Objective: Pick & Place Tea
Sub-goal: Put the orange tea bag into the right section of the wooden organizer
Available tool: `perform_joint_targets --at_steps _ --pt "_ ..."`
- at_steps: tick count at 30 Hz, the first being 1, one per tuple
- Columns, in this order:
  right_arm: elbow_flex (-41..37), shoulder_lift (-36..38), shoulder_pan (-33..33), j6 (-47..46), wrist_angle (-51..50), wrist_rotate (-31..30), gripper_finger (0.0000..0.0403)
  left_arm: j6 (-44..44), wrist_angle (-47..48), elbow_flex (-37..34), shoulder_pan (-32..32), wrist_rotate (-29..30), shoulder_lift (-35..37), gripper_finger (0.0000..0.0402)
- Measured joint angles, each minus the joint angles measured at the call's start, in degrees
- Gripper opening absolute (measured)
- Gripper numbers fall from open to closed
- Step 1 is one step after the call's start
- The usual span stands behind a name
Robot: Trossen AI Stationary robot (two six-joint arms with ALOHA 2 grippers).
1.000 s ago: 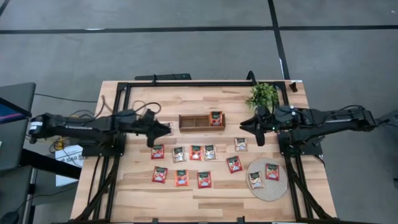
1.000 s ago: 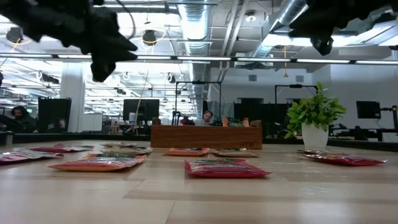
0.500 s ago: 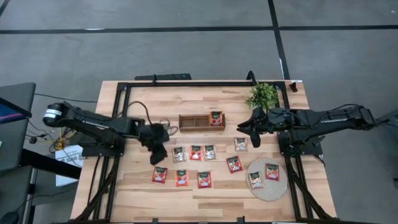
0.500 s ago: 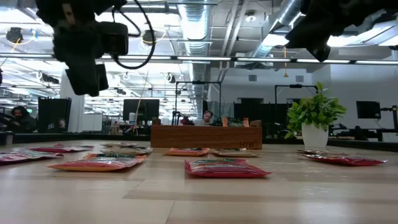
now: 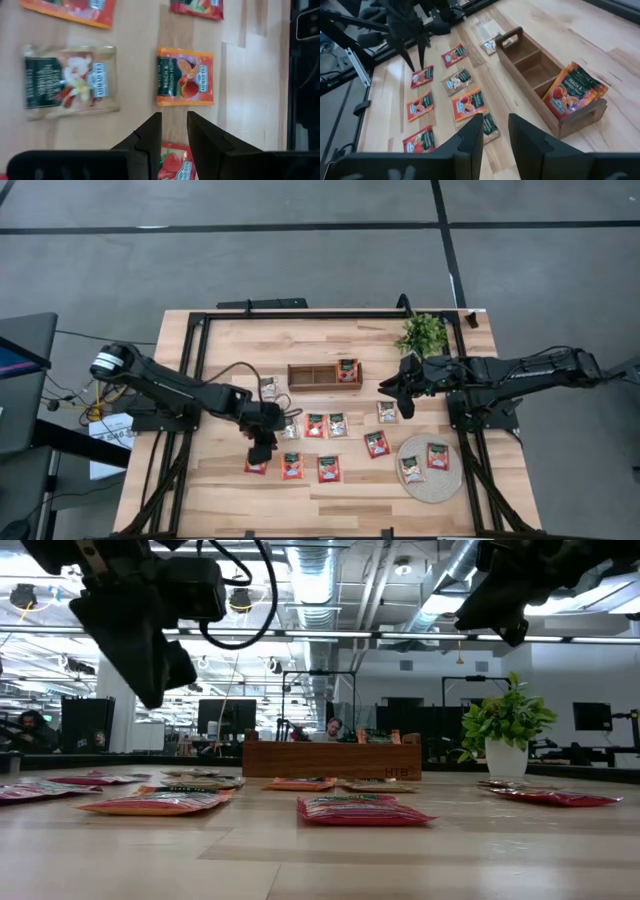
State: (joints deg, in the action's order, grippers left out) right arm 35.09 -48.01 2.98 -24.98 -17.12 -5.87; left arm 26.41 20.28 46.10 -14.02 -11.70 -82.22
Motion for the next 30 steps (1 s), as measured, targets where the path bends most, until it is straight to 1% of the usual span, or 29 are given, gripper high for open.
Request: perform_joint_targets --at_steps 3,7,10,17,20,25,30 --pt "0.00 0.00 0.00 1.01 -0.01 0.08 0.0083 1.33 -3.13 1.82 -1.26 0.92 -3.27 0.0083" --pt "0.00 0.00 0.00 1.49 -0.46 0.18 0.0083 1.82 -4.21 5.64 -2.65 6.19 -8.51 0.0083" --pt "0.00 0.00 0.00 1.47 -0.44 1.99 0.0083 3.08 -3.84 8.74 -2.95 8.90 -12.50 0.0083" --pt "0.00 0.00 0.40 2.60 -0.46 5.01 0.0083 5.04 1.65 13.66 -3.13 8.76 -18.86 0.0083" --pt "0.00 0.00 1.06 2.96 -0.49 5.10 0.0083 5.48 4.58 14.24 -3.52 8.65 -20.23 0.0083" --pt "0.00 0.00 2.41 2.98 -0.46 5.77 0.0083 8.60 8.57 14.24 -3.75 10.69 -20.10 0.0083" --pt "0.00 0.01 3.38 2.96 -0.42 5.81 0.0083 9.02 9.00 14.28 -3.71 9.92 -19.77 0.0083"
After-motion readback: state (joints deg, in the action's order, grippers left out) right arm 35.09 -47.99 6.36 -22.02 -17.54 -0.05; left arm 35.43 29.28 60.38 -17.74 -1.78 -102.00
